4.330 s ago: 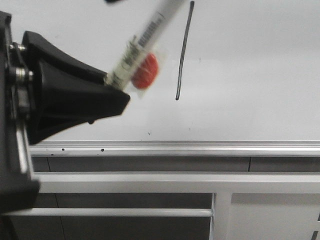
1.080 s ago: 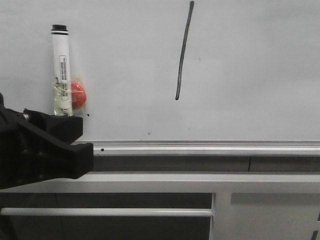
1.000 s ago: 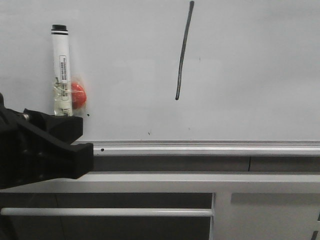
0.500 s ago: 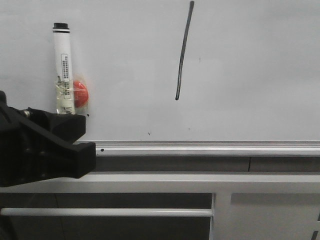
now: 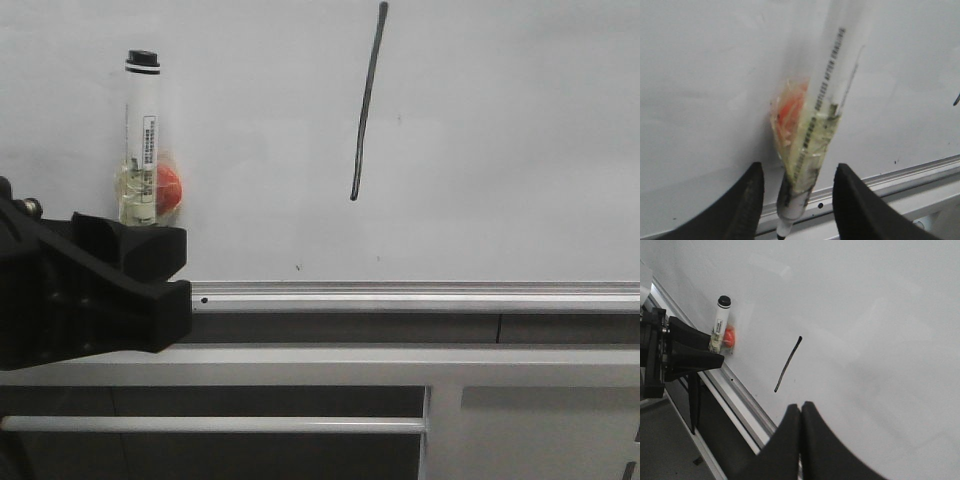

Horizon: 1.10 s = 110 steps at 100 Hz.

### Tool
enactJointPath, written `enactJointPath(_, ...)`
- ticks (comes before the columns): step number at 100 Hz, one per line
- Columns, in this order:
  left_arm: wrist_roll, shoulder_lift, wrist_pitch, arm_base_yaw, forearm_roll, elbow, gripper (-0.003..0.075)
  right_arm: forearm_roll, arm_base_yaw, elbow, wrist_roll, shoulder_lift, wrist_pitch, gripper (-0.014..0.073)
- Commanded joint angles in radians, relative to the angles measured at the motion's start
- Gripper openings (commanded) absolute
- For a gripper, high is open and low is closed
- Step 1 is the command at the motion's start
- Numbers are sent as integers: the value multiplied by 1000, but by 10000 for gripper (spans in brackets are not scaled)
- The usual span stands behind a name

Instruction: Write number 1 on whiteboard

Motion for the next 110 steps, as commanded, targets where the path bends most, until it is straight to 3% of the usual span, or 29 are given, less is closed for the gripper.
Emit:
enactJointPath(1,-11,-21,-247,2,15,-7,309,-38,-1,-25,1,1,-56,-64)
enactJointPath(38,-11,-82,-247,-4,24,48,307,-38,-1,-25,1,1,-56,-64)
enactJointPath(62,9,-185,-247,-73,13,102,299,-38,-1,-25,7,1,-56,-64)
enactJointPath(69,28,-208,-247,-81,13,117,261,-38,-1,-25,7,1,-56,-63)
enactJointPath(74,45,-221,-247,-81,15,132,192,-38,-1,-25,8,1,-54,-63)
enactJointPath(83,81,-244,-247,-81,16,154,-22,-38,-1,-23,10,1,-66,-63)
enactJointPath(97,106,-289,-247,-81,14,176,-20,-38,-1,25,39,-49,-153,-63)
enactJointPath(110,124,-344,-247,-81,12,193,-20,-38,-1,142,162,-139,-179,-63)
